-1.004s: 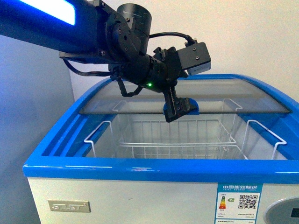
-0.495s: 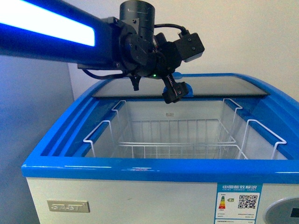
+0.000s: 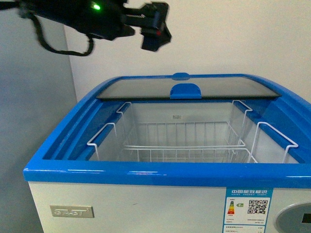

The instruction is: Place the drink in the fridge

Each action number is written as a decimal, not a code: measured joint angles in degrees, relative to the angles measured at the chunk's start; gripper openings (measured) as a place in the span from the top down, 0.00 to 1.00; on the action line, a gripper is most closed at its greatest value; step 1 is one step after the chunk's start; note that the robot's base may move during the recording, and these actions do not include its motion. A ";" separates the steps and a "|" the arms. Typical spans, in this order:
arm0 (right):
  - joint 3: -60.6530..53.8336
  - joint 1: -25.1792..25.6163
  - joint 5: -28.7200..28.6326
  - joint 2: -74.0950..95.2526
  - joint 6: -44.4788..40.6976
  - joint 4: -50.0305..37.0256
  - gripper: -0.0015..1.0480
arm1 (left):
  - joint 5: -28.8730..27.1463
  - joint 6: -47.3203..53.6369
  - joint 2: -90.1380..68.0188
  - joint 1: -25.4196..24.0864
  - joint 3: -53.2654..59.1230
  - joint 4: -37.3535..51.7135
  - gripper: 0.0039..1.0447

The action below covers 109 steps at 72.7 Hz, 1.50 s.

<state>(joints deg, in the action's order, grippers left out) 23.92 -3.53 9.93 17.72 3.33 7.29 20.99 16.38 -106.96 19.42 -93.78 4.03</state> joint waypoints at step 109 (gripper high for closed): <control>22.71 19.19 -27.98 33.99 -48.87 1.42 0.62 | -20.98 -16.87 81.11 -19.17 87.76 15.80 0.98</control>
<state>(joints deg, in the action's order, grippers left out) 46.63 15.66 -18.04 51.70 -45.54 8.71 0.01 -0.49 -25.85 0.25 -6.02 19.84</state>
